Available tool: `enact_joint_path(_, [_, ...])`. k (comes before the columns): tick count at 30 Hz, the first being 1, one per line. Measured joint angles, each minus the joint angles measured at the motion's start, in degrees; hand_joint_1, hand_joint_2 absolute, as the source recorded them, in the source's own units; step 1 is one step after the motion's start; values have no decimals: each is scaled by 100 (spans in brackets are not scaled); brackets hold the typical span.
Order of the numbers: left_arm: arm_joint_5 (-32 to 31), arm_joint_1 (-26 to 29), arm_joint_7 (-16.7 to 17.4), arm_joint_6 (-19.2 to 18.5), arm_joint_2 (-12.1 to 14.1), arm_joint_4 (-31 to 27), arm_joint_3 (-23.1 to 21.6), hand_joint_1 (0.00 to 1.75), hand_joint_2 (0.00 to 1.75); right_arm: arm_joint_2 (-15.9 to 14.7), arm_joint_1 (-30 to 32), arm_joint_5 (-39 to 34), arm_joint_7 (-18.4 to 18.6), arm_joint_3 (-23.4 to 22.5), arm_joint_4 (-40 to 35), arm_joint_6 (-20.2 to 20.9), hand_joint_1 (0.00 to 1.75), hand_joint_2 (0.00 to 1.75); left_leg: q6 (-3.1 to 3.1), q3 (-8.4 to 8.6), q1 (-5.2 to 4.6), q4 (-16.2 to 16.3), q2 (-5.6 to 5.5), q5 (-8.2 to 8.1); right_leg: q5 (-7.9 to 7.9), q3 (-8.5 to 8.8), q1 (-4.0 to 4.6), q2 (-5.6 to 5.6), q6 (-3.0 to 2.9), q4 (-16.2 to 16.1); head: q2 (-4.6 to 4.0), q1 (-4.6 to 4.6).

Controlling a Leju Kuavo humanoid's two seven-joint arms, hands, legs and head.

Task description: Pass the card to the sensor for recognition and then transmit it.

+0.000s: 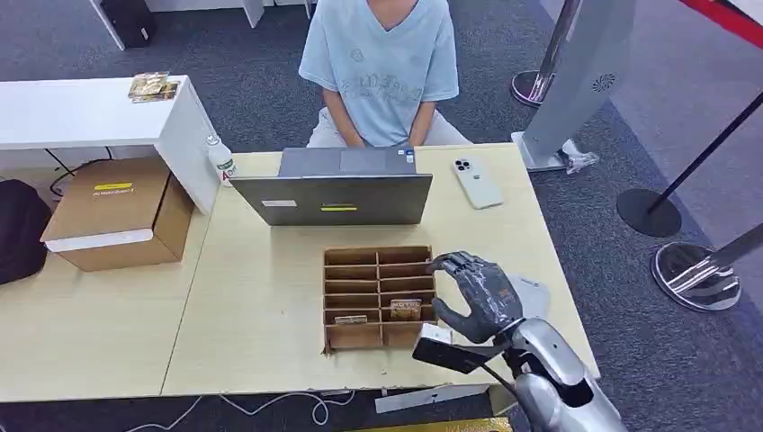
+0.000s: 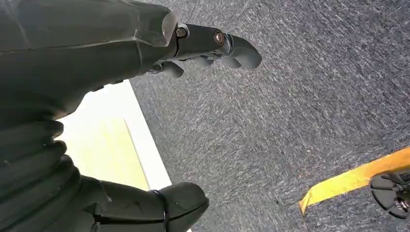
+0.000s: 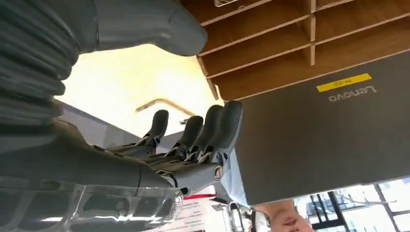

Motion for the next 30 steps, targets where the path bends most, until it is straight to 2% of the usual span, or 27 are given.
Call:
enact_joint_path(3, [-2,1,0,-2,0,0,0,0,175,26,-45,0,0,42,74,0,84,175,0,0,0,0,0,0,0,0,0,0,0,0,0,0])
enact_joint_path(4, [-2,0,0,-2,0,0,0,0,175,29,-60,0,0,61,96,0,93,175,0,0,0,0,0,0,0,0,0,0,0,0,0,0])
enact_joint_path(5, [-2,0,0,-2,0,0,0,0,175,31,-73,0,0,81,116,2,94,175,0,0,0,0,0,0,0,0,0,0,0,0,0,0])
enact_joint_path(14, [17,-4,55,-7,0,0,4,0,175,44,-238,0,-22,295,306,22,82,175,0,0,0,0,0,0,0,0,0,0,0,0,0,2])
enact_joint_path(18, [18,-4,57,-7,0,0,44,0,175,44,-249,135,63,350,306,-13,84,175,0,0,0,0,0,0,0,0,0,0,0,0,0,0])
enact_joint_path(24, [15,-3,57,-9,0,0,109,0,175,44,-247,245,146,453,308,-20,93,175,0,0,0,0,0,0,0,-1,0,0,0,0,0,0])
enact_joint_path(26, [-4,-3,50,-9,0,0,125,0,175,46,-248,299,177,474,319,-20,113,175,0,0,0,0,0,0,0,-1,0,0,0,0,0,0])
enact_joint_path(27, [-11,-2,44,-9,0,0,127,0,175,48,-248,315,194,488,332,-20,108,175,0,0,0,0,0,0,0,-1,0,0,0,0,0,2])
enact_joint_path(28, [-15,-3,39,-9,0,0,129,0,175,50,-247,328,201,503,348,-22,87,175,0,0,0,0,0,0,0,-1,0,0,0,0,0,0])
enact_joint_path(30, [-24,-3,39,-9,0,0,129,0,175,72,-245,391,251,522,356,-28,79,175,0,0,0,0,0,0,0,-1,0,1,0,0,0,0])
